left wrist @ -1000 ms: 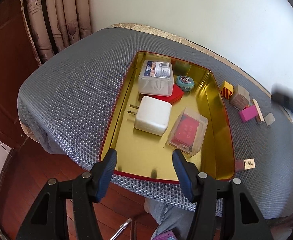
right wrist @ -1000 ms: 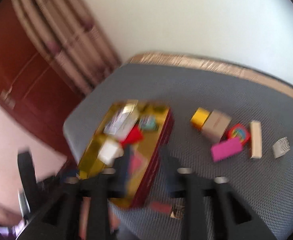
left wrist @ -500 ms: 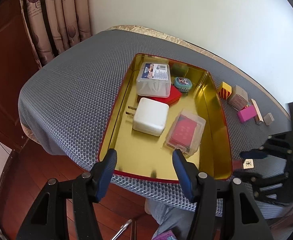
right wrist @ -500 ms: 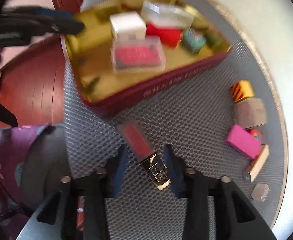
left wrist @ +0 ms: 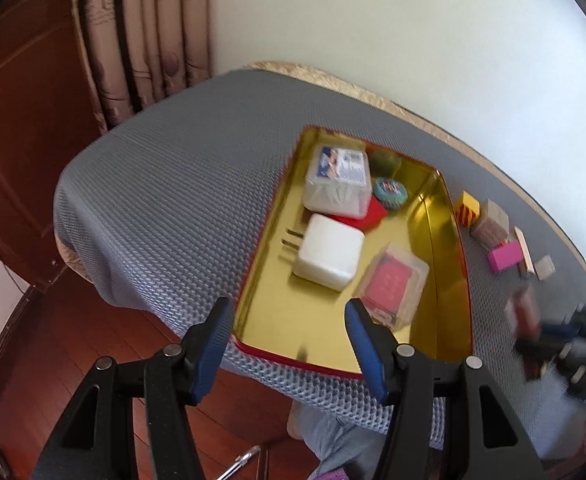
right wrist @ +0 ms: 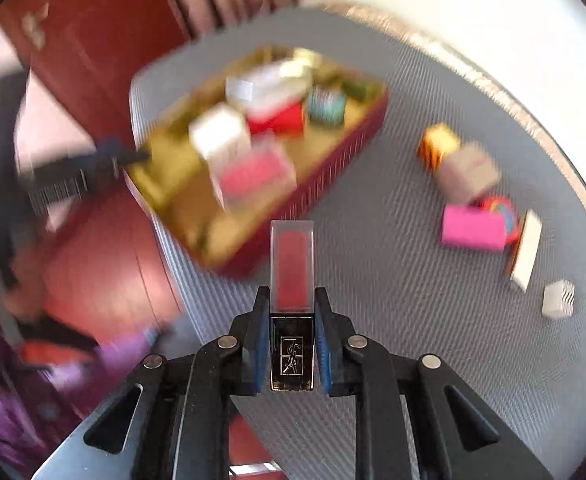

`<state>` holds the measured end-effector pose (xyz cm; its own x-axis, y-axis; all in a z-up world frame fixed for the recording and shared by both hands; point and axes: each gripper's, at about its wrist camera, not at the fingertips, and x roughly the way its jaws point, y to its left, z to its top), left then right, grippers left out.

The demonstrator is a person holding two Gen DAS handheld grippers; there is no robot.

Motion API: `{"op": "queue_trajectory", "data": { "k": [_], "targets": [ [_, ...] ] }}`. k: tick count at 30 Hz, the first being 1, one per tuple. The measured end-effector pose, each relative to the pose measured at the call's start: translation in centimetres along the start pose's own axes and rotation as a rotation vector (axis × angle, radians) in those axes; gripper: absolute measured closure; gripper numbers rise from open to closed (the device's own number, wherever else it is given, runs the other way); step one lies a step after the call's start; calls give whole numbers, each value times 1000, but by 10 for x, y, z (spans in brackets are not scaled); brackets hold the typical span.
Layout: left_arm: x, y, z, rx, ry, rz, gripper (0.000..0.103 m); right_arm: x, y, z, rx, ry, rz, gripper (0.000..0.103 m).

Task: Organize rigid objects
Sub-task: 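Carry the YSL lipstick over the tin and open the right tool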

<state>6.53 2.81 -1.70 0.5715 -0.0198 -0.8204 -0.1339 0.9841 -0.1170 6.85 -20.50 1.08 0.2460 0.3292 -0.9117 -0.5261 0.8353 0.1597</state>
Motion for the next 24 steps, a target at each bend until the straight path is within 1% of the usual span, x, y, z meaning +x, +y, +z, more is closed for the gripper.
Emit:
{"op": "queue_trajectory", "data": {
  "k": [3,5,6,9,10,12,15,17,21,23,24],
  "targets": [
    [-5,2,1,0,-29,29,44,-1,-8,40,53,-51,23,85],
    [-5,2,1,6,-36,46,44,8,-9,66,97,-61,62,85],
    [-4,2,1,8,-34,46,44,16,-10,78,120,-65,61,85],
    [-1,3,2,10,-26,45,44,35,-11,101,187,-72,72,84],
    [1,4,3,6,-22,46,44,43,-10,107,202,-76,60,84],
    [2,7,4,-2,-15,43,44,57,-11,115,220,-71,64,84],
    [5,10,5,-19,1,35,44,74,-12,120,236,-54,30,84],
    [7,12,5,-26,6,34,44,85,-15,125,247,-44,32,84],
    [9,12,5,-30,11,35,44,98,-16,129,250,-37,14,84],
    [10,11,5,-25,12,35,44,100,-16,129,244,-40,-21,82],
    [10,10,5,-21,11,39,44,101,-16,130,245,-40,-20,81]
  ]
}}
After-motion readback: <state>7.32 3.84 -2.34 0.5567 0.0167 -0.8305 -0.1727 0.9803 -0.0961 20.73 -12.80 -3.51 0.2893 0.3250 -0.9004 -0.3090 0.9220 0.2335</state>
